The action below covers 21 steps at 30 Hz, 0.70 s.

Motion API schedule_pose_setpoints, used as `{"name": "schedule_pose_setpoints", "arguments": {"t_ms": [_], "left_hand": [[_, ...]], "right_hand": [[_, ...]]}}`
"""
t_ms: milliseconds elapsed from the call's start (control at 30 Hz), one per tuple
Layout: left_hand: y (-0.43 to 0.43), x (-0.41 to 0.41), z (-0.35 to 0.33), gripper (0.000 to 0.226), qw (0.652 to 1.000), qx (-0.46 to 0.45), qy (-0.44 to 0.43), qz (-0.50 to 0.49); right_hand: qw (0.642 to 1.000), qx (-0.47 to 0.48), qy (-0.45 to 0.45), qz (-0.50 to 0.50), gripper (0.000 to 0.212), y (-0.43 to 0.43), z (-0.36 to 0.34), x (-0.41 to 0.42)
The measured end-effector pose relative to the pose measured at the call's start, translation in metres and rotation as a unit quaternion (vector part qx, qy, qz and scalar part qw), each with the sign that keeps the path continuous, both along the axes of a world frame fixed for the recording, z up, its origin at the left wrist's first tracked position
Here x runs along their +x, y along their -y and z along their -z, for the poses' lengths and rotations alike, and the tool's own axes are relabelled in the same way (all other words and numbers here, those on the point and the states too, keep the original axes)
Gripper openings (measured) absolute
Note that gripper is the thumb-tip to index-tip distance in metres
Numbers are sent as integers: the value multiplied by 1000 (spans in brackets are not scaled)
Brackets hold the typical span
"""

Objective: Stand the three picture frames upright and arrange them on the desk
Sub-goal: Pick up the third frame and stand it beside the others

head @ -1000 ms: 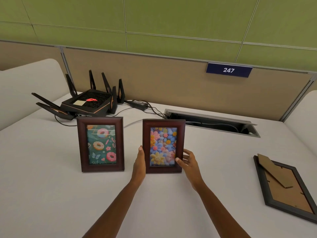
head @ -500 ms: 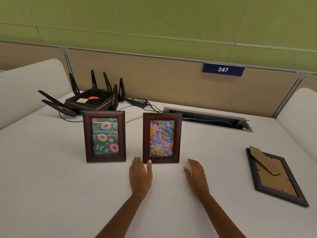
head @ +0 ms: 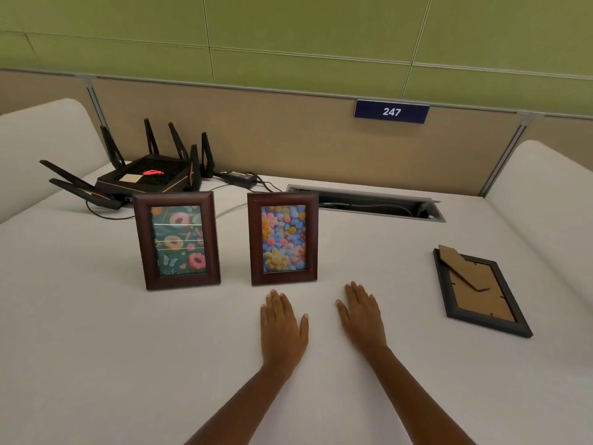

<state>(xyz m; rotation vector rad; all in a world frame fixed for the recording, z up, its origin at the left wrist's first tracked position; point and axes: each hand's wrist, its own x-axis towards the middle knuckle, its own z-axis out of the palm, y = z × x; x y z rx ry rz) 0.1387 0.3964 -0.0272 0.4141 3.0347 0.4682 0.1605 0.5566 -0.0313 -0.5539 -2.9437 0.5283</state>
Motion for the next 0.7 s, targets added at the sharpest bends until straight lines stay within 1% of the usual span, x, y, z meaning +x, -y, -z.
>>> {"name": "schedule_pose_setpoints", "arguments": {"t_ms": [100,367,567,700], "left_hand": [[-14,5,1,65,997,-3,-3,71],[-65,14,-4,62,987,11,3,160],[-121,23,-18,61,974,48,53,213],[-154,34,-26,59,954,90,120,258]], "right_hand": [[1000,0,0,12,54,-3,1,7],[998,-15,-18,63,53,-38,2,47],[990,-16,-38,132,51,-88,-10,77],[983,11,-43,176,48,-119,-23,94]]}}
